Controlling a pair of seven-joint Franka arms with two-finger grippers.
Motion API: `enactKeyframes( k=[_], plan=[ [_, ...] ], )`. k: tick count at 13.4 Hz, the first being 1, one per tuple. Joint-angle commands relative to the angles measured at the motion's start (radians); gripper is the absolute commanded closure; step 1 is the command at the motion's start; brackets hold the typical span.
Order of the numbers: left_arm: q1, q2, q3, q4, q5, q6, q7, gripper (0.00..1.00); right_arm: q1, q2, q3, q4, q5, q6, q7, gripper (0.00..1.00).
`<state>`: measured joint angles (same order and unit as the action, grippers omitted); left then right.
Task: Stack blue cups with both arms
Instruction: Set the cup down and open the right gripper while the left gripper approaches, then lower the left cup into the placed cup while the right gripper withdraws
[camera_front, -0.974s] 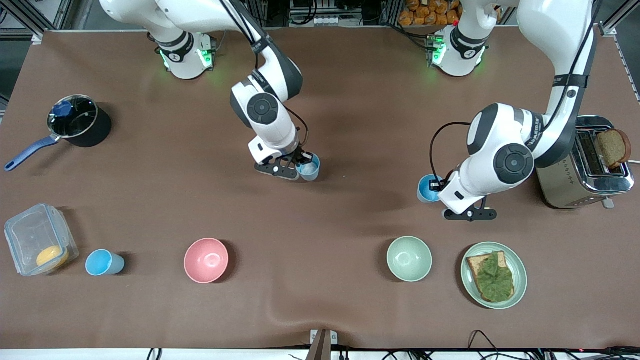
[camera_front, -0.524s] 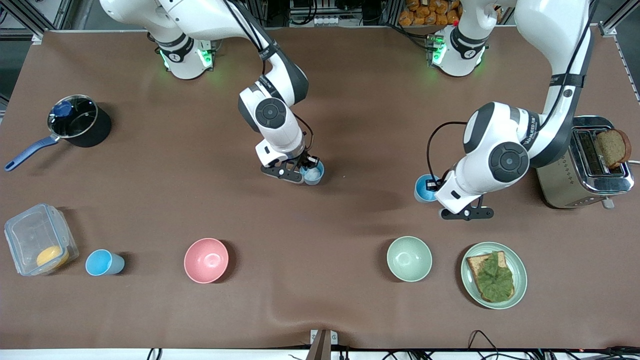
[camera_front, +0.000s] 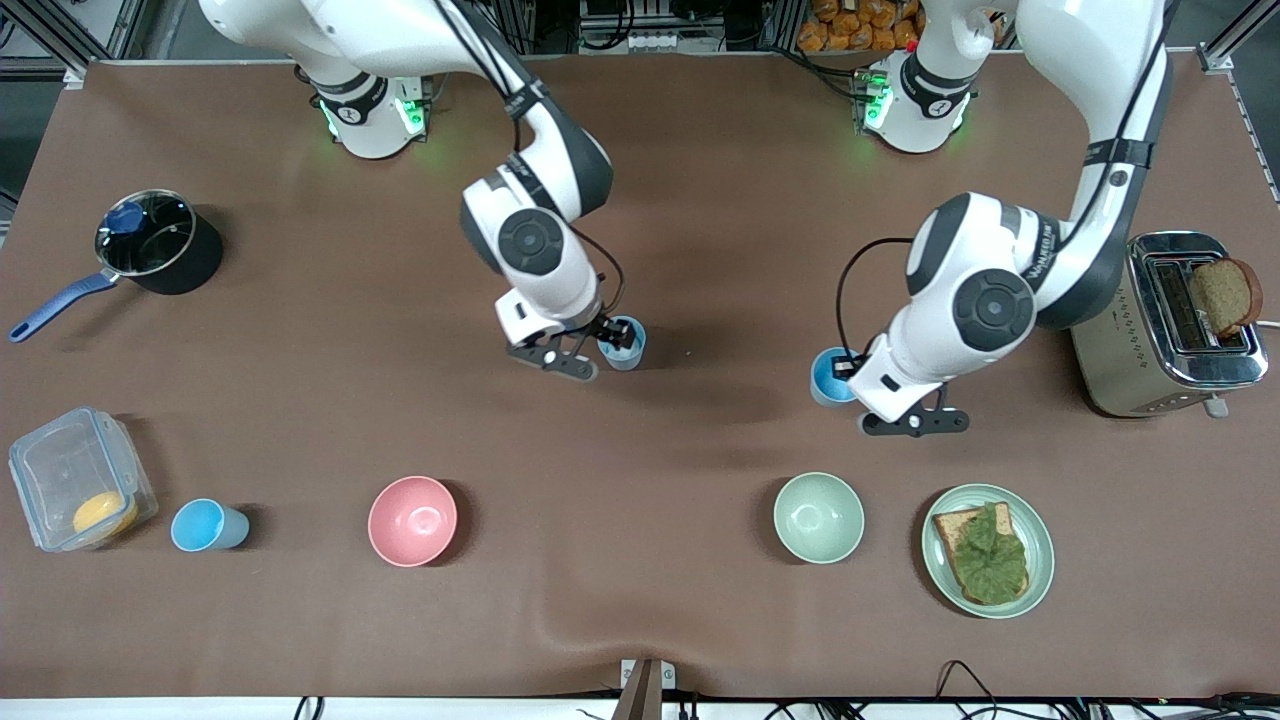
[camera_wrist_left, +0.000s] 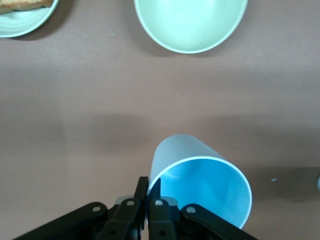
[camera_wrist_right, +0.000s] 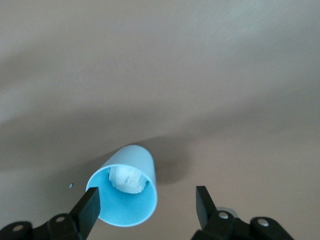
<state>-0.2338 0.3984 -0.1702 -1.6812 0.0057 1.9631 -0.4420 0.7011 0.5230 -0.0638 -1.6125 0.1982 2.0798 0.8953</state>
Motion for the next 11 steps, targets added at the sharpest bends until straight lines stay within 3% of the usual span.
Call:
enactKeyframes(
  k=[1, 3, 9, 11],
  plan=[
    [-0.062, -0.007, 0.005, 0.034, -0.013, -0.006, -0.130, 1.00, -0.110, -0.032, 0.010, 0.091, 0.010, -0.171, -0.148, 0.07],
    [-0.119, -0.009, 0.005, 0.047, -0.013, -0.006, -0.194, 1.00, -0.193, -0.069, 0.010, 0.097, 0.010, -0.220, -0.295, 0.00],
    [-0.321, 0.003, 0.000, 0.075, -0.073, 0.008, -0.421, 1.00, -0.442, -0.152, 0.009, 0.091, 0.004, -0.309, -0.682, 0.00],
    [-0.360, 0.023, -0.002, 0.072, -0.084, 0.090, -0.513, 1.00, -0.506, -0.188, 0.007, 0.094, -0.011, -0.345, -0.748, 0.00]
  ],
)
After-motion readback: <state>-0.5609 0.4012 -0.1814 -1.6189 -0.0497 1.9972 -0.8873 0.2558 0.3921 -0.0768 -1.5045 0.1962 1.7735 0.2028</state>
